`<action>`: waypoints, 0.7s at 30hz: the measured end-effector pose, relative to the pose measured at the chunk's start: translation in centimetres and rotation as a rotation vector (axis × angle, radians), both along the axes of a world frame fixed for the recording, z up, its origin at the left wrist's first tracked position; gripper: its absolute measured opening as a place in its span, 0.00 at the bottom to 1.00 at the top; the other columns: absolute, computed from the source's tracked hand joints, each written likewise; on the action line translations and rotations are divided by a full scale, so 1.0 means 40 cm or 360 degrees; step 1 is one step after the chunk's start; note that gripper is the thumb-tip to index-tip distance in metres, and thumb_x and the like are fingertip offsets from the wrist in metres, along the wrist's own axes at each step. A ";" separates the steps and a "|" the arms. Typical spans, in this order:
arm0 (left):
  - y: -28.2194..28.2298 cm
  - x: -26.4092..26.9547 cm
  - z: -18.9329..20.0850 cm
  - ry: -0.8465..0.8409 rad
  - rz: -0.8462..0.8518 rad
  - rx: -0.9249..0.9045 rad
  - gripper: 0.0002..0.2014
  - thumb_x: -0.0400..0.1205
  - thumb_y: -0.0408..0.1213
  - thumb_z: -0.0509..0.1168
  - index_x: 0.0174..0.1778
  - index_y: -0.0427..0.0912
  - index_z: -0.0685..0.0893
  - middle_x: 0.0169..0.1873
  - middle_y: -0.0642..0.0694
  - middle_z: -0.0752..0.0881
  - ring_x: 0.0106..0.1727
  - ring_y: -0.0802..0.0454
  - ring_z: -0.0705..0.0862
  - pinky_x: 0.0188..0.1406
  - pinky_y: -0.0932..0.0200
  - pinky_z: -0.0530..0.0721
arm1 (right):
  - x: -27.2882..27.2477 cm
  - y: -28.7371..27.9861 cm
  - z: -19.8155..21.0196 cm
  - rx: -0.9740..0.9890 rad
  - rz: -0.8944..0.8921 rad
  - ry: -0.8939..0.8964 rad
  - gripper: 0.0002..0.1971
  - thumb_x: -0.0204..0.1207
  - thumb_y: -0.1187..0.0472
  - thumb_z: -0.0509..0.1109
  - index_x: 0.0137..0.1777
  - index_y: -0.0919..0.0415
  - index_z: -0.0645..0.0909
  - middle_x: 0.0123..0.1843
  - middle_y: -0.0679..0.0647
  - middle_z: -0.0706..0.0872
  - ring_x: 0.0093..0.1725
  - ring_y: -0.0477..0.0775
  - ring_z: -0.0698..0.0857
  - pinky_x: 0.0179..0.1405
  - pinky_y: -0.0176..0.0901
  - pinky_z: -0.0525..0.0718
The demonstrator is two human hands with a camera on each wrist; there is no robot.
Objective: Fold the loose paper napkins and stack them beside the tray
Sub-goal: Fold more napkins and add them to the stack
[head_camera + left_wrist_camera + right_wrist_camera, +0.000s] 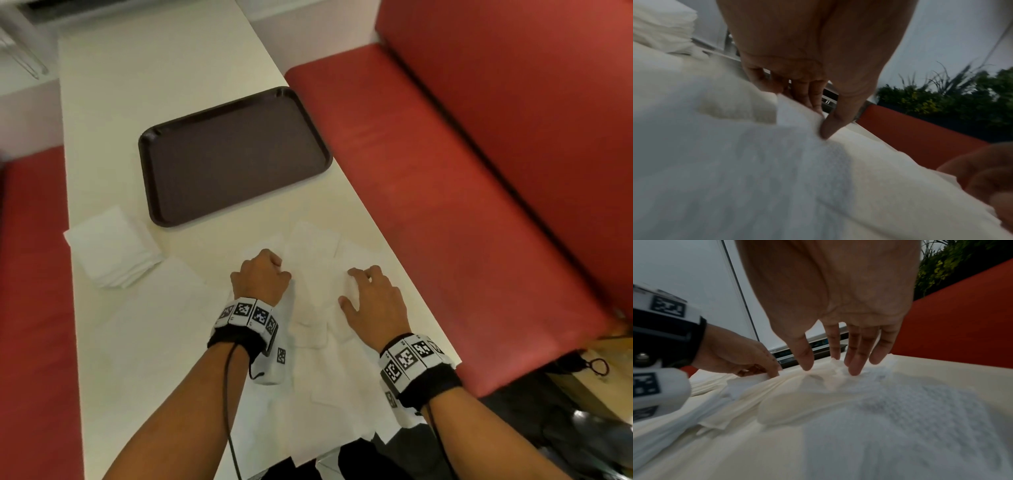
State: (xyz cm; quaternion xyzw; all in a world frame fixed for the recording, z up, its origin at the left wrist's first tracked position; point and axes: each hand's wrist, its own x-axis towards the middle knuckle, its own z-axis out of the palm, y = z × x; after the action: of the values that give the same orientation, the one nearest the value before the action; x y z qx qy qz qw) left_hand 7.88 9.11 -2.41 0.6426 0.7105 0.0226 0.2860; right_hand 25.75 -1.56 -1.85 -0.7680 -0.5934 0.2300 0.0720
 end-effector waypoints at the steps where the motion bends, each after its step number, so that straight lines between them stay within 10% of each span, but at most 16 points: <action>1: 0.002 0.000 0.006 -0.0065 0.0054 0.0000 0.05 0.80 0.40 0.69 0.48 0.52 0.80 0.41 0.57 0.84 0.57 0.45 0.83 0.65 0.48 0.75 | -0.002 0.000 0.005 0.0025 0.0003 -0.0005 0.27 0.83 0.46 0.63 0.80 0.53 0.67 0.69 0.53 0.73 0.65 0.55 0.78 0.60 0.47 0.75; 6: -0.032 -0.011 0.109 -0.0831 0.0337 0.0037 0.05 0.82 0.33 0.65 0.40 0.44 0.80 0.36 0.51 0.83 0.44 0.46 0.82 0.38 0.61 0.73 | -0.022 0.010 0.057 0.0255 -0.0272 0.0504 0.22 0.83 0.45 0.64 0.75 0.49 0.74 0.67 0.49 0.75 0.62 0.50 0.80 0.60 0.43 0.76; 11: -0.130 -0.052 0.256 -0.1815 0.0618 -0.0255 0.06 0.83 0.27 0.60 0.49 0.44 0.77 0.48 0.41 0.81 0.51 0.43 0.78 0.50 0.44 0.72 | -0.055 0.030 0.170 0.0062 -0.0603 0.1729 0.24 0.77 0.35 0.67 0.68 0.45 0.80 0.61 0.46 0.87 0.58 0.47 0.87 0.63 0.44 0.82; 15: -0.172 -0.104 0.316 -0.1935 0.0560 -0.0240 0.08 0.84 0.25 0.61 0.51 0.43 0.78 0.45 0.42 0.84 0.48 0.44 0.81 0.47 0.43 0.75 | -0.087 0.033 0.238 0.0023 -0.0416 0.2130 0.16 0.77 0.47 0.72 0.61 0.52 0.86 0.59 0.51 0.91 0.61 0.52 0.89 0.65 0.50 0.83; 21: -0.178 -0.192 0.348 -0.1903 0.0528 -0.0149 0.04 0.85 0.32 0.66 0.49 0.45 0.85 0.43 0.45 0.89 0.44 0.53 0.88 0.41 0.58 0.85 | -0.168 0.041 0.285 0.0203 -0.0234 0.1910 0.12 0.77 0.54 0.72 0.58 0.54 0.88 0.56 0.47 0.92 0.56 0.49 0.90 0.53 0.44 0.89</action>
State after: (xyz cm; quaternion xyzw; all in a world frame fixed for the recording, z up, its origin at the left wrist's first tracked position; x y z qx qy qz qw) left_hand 0.21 1.98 11.52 0.3866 0.5180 0.3915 0.6550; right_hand 19.03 0.10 9.57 -0.5373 -0.4072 0.5812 0.4557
